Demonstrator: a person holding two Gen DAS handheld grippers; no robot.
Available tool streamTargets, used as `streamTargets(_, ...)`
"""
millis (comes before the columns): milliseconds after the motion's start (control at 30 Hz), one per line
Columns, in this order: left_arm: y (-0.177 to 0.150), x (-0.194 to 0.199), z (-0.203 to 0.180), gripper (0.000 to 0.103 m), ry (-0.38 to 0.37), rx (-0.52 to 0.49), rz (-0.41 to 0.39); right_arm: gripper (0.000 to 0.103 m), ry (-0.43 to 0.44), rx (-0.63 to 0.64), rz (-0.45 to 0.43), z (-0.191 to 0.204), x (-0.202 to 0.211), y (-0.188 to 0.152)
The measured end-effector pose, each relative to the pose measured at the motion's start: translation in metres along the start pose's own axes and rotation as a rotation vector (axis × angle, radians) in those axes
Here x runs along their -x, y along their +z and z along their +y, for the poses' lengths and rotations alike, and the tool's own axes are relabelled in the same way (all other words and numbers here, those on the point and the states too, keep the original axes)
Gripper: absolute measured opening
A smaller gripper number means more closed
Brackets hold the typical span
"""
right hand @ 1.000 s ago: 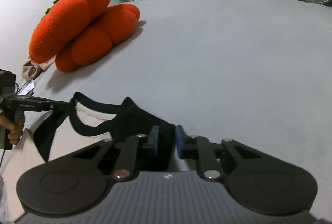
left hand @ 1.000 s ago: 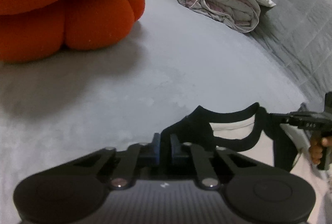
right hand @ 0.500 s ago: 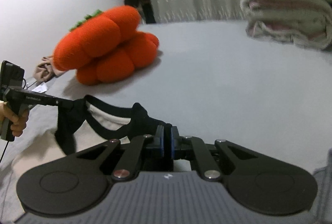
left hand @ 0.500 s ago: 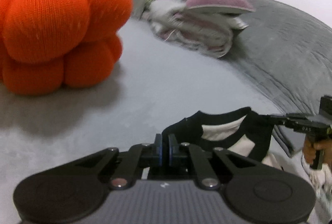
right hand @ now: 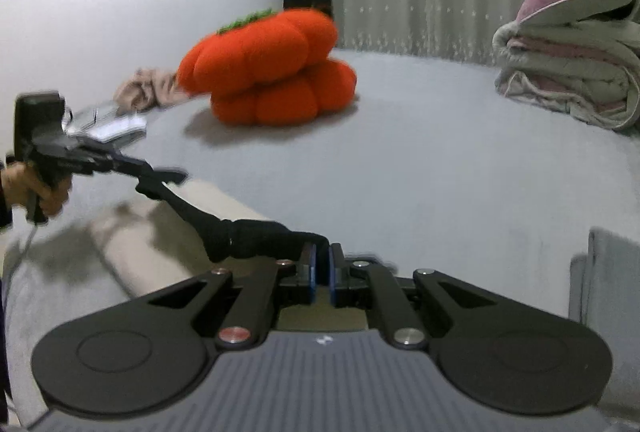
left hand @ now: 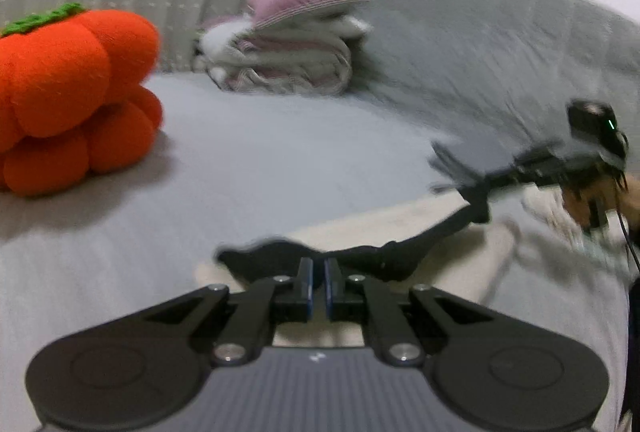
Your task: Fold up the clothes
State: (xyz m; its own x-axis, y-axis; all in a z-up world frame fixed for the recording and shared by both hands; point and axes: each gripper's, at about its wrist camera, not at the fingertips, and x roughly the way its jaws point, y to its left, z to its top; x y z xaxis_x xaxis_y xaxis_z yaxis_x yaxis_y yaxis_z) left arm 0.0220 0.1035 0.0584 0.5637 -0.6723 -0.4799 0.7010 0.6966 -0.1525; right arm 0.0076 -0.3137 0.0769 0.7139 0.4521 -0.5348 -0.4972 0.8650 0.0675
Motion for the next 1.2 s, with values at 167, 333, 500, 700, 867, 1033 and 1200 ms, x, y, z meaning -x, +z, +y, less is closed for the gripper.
streamTargets(167,-0.014,-0.002,-0.011,0.006,-0.024,-0.027,0.094,0.006,-0.023,0.068,0.102,0.010,-0.018,-0.022)
streamTargets(333,-0.001,0.021,-0.005,0.047,-0.004,0.135,0.015,0.017,-0.069,-0.015,0.102,0.008,-0.017,-0.024)
streamTargets(500,0.016,0.010,0.007,0.065,0.084,0.433,0.019,0.048,-0.052,-0.364,0.044,-0.004,-0.004,-0.014)
streamTargets(700,0.011,-0.023,0.012,0.061,0.203,0.591,0.075,0.048,0.058,-0.744,0.066,-0.003,-0.028,-0.029)
streamTargets(867,0.003,-0.040,0.012,0.015,0.246,0.634,0.090,0.047,0.094,-0.793,0.018,-0.004,-0.034,-0.031)
streamTargets(1033,0.004,-0.032,0.012,0.005,0.232,0.653,0.022,0.010,0.129,-0.832,-0.038,-0.005,-0.039,-0.032)
streamTargets(1200,0.013,-0.012,0.007,0.005,0.186,0.695,-0.056,0.007,0.175,-0.887,-0.097,-0.007,-0.040,-0.034)
